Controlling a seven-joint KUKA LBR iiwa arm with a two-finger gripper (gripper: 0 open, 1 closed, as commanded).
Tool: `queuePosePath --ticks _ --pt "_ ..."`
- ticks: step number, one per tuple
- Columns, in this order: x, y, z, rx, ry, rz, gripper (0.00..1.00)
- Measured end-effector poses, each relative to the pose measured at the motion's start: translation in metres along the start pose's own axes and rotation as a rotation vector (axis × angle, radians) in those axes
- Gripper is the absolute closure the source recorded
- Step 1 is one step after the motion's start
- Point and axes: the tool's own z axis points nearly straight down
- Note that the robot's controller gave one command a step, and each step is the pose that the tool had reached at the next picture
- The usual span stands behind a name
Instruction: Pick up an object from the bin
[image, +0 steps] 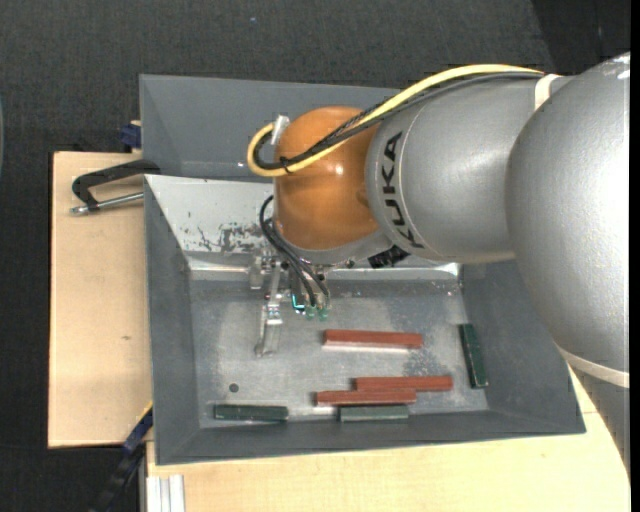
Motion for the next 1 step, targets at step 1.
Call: queuePosePath --ticks 1 --pt "-0.0020 -0.0007 -0.0050 -0.002 -0.008 0.002 0.00"
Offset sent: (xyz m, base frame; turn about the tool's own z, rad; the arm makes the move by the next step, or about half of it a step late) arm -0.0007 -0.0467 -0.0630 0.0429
